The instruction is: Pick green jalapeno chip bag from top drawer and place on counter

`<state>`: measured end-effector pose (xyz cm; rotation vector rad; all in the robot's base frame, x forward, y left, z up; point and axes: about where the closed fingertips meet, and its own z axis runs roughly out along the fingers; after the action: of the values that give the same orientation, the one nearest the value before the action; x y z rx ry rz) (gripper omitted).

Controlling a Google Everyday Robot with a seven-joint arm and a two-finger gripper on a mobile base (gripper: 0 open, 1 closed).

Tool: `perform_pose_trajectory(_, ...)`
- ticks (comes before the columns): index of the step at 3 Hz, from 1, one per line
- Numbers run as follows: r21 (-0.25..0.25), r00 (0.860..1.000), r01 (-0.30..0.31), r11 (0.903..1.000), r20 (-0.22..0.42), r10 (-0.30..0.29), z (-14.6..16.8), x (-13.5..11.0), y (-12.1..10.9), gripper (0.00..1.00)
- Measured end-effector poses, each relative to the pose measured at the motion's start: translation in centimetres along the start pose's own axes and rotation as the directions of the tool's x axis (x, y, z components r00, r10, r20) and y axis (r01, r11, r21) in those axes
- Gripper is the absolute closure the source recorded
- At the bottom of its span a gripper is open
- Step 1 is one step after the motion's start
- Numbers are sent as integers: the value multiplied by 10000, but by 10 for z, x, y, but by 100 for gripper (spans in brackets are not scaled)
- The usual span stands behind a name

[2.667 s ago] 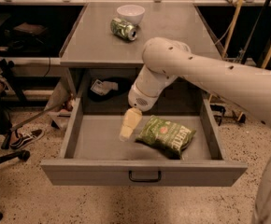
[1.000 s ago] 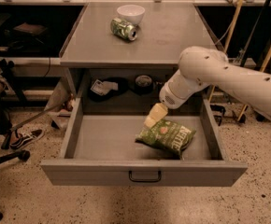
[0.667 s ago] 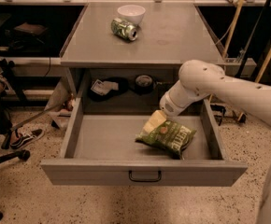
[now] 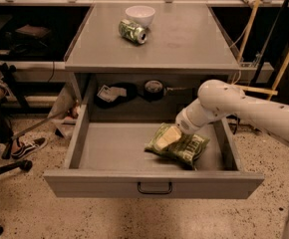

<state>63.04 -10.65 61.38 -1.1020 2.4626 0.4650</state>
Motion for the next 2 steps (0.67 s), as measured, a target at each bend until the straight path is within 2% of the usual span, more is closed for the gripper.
perform_pose_trajectory(1,-1,10000,0,10000,-1,0,0,0,0,18)
perform_pose_trajectory(2,-2,10000,0,10000,-1,0,0,0,0,42)
